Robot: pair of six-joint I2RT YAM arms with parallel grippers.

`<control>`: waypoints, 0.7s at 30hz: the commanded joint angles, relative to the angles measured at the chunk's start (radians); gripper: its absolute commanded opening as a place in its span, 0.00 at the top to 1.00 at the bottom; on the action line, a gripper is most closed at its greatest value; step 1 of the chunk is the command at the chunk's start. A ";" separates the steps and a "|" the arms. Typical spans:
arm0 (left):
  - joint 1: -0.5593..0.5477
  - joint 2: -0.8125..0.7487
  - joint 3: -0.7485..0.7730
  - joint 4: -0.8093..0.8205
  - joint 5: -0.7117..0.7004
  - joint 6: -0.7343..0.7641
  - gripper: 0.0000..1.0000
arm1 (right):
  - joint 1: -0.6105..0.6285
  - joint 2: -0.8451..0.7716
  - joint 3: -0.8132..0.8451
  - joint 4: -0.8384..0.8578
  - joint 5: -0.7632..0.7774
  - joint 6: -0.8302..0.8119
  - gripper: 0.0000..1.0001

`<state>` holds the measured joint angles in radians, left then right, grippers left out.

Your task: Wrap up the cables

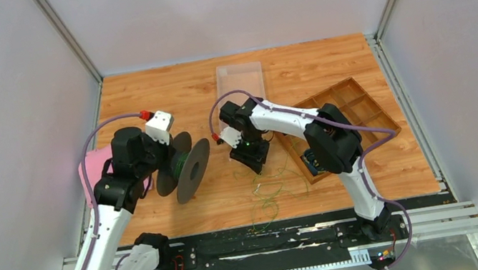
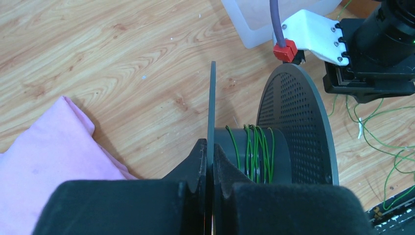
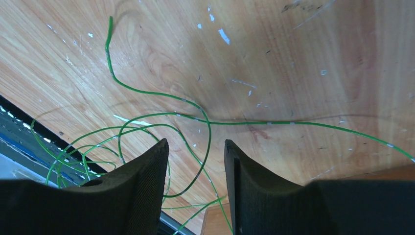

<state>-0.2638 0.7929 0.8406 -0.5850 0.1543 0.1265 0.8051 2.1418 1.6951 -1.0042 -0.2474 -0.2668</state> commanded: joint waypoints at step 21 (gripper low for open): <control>0.012 -0.015 -0.007 0.076 0.070 -0.038 1.00 | 0.032 -0.186 -0.007 -0.006 0.080 -0.094 0.99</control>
<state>-0.2573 0.7860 0.8391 -0.5835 0.1772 0.1127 0.8257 2.0472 1.6218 -0.9871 -0.2050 -0.3157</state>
